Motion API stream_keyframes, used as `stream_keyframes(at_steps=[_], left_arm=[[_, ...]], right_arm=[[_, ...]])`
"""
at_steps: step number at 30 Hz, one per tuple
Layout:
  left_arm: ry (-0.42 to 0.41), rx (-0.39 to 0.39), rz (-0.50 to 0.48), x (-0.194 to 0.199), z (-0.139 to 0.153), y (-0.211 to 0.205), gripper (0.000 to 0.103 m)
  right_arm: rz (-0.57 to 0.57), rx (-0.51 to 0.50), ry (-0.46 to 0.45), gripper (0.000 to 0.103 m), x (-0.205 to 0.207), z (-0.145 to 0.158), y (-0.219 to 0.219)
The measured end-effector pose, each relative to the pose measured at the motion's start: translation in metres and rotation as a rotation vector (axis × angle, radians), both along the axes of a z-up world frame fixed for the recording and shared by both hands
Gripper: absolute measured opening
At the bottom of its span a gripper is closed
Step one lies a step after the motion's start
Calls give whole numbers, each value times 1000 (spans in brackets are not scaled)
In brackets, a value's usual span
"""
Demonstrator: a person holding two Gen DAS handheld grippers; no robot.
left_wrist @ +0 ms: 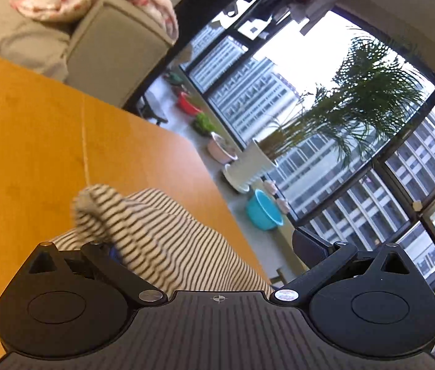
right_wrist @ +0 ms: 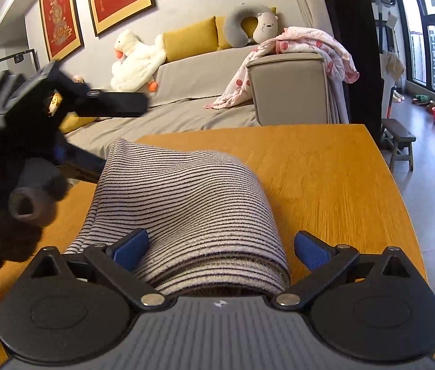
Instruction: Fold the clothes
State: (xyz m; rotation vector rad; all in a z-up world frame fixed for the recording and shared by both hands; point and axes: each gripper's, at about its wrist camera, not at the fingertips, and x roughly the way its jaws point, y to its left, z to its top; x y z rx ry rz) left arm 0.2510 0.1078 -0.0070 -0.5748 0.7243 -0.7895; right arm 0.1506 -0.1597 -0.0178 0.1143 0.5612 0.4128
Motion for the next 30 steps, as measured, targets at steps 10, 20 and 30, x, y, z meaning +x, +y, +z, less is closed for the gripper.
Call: stream_keyframes(at_steps=[10,20,30], left_arm=[[-85,15,69,-24,22,30,102],[-153,181,85,-59,41,63,103],[-111,240,64,-32,18,34,103]], right_arm=[[2,-45,-17,102,-5,0,9],[-6,-62,-16,103,-5,0,13],[-4,-132,-70,103,-11,7,22]])
